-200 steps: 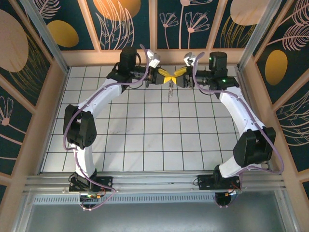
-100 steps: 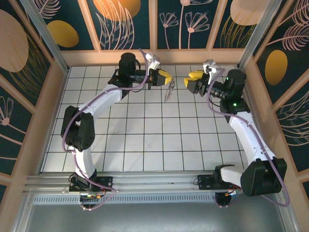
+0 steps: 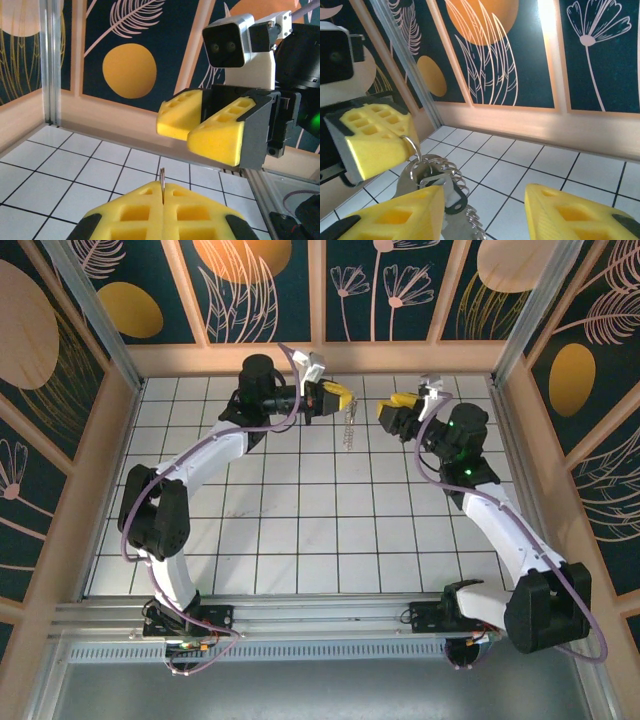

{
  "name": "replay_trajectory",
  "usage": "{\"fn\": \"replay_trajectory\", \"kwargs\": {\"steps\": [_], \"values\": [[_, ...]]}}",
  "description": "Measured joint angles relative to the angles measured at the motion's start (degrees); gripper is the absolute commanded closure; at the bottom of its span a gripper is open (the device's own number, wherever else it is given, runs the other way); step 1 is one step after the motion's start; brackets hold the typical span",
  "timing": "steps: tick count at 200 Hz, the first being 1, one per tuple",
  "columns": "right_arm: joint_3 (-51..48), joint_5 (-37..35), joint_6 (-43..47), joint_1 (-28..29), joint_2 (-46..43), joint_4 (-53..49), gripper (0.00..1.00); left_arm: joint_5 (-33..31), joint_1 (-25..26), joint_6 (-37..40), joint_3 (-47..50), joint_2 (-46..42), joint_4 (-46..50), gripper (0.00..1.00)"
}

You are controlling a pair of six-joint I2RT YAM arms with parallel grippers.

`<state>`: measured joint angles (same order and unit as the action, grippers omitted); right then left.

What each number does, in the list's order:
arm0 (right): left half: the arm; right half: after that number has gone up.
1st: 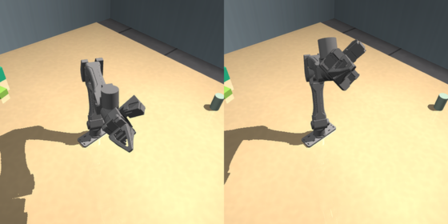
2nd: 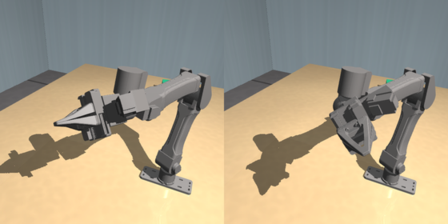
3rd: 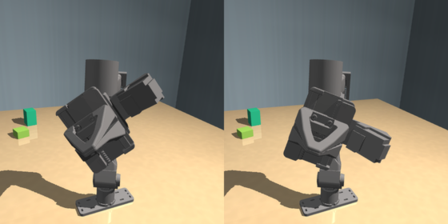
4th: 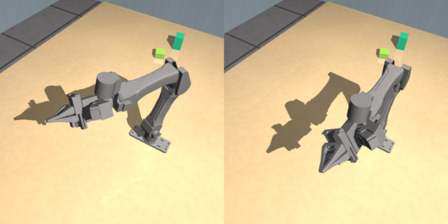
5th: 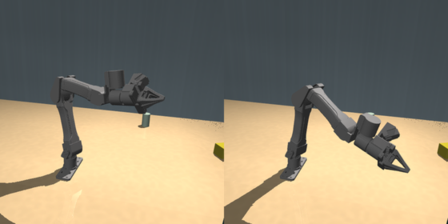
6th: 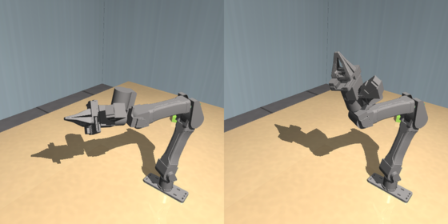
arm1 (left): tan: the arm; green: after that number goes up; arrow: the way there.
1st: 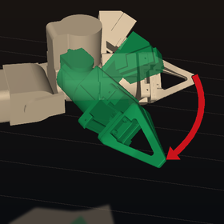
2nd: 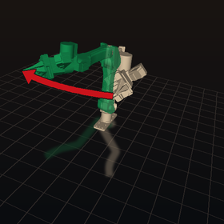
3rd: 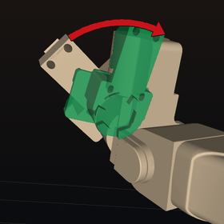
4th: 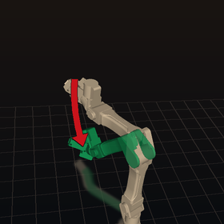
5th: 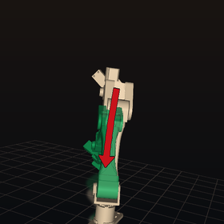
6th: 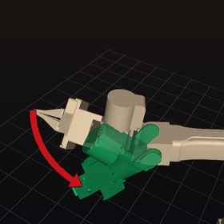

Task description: Put the keys on the keyring

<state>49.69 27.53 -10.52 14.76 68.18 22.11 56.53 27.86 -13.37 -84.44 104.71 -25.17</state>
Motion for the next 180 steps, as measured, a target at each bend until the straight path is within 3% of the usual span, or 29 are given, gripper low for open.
{"fn": "replay_trajectory", "kwargs": {"steps": [93,180], "values": [[-7.1,-8.0,-3.6,3.6,4.1,4.8,0.49,-4.1,0.0,-2.2,5.3,-1.6,-5.5,1.0],[-12.5,-9.7,-4.9,3.9,4.0,9.9,0.51,-5.7,0.0,-3.2,7.1,-1.6,-8.8,1.0]]}}
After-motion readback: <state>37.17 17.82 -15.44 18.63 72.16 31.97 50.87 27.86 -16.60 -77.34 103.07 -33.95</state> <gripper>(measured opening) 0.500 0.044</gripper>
